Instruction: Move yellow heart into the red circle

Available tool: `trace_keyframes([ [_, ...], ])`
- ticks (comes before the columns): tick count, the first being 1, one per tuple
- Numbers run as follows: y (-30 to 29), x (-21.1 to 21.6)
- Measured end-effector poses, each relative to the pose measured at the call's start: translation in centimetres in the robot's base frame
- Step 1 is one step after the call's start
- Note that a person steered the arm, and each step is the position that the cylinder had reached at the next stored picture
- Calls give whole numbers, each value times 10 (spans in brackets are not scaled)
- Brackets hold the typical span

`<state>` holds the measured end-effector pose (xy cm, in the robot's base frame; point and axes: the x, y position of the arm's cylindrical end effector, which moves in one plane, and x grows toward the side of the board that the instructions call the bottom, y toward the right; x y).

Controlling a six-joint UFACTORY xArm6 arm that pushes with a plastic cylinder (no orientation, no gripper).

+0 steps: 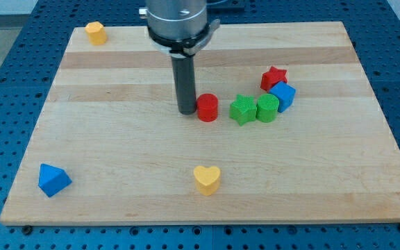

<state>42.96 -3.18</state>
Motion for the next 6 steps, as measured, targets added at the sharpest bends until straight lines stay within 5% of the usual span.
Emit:
trace_keyframes([
  [4,37,-14],
  [6,-11,19],
])
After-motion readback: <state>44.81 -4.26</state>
